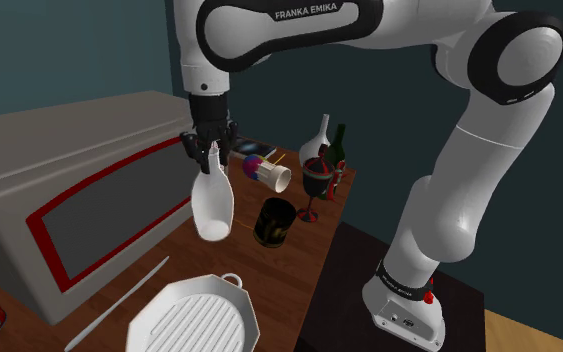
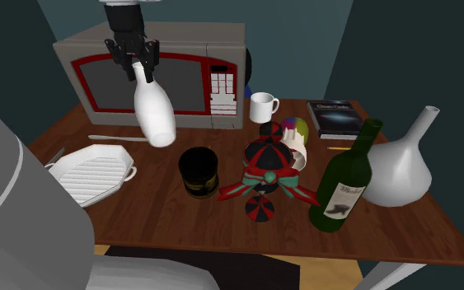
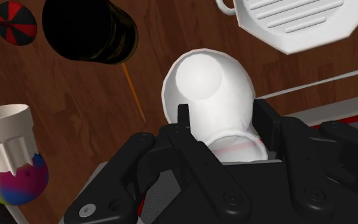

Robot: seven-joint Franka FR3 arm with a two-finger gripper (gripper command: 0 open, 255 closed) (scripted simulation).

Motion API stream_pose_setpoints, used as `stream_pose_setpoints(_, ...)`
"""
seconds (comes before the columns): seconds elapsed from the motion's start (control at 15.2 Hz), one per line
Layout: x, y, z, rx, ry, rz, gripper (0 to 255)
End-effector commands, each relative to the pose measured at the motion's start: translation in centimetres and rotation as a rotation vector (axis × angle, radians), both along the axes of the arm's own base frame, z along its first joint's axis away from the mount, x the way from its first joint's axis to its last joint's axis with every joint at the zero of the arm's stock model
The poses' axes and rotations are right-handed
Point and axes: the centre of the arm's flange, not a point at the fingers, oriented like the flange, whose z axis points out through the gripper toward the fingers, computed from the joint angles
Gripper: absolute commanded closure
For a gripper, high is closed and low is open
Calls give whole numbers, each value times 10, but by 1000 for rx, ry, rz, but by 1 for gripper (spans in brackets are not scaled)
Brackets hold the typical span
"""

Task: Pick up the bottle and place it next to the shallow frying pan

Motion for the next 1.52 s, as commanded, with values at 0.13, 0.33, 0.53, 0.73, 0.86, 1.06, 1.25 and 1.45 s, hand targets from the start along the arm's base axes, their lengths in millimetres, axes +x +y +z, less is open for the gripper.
stream_pose_setpoints(0.13,2,0,-21,0,-1,0,255)
stream_pose_setpoints(0.33,2,0,-37,0,-1,0,255)
stream_pose_setpoints(0.53,2,0,-53,0,-1,0,255)
stream_pose_setpoints(0.73,2,0,-69,0,-1,0,255)
stream_pose_setpoints(0.86,1,0,-77,0,-1,0,255)
stream_pose_setpoints(1.06,2,0,-77,0,-1,0,255)
stream_pose_setpoints(1.25,2,0,-77,0,-1,0,255)
stream_pose_setpoints(1.45,1,0,-77,0,-1,0,0)
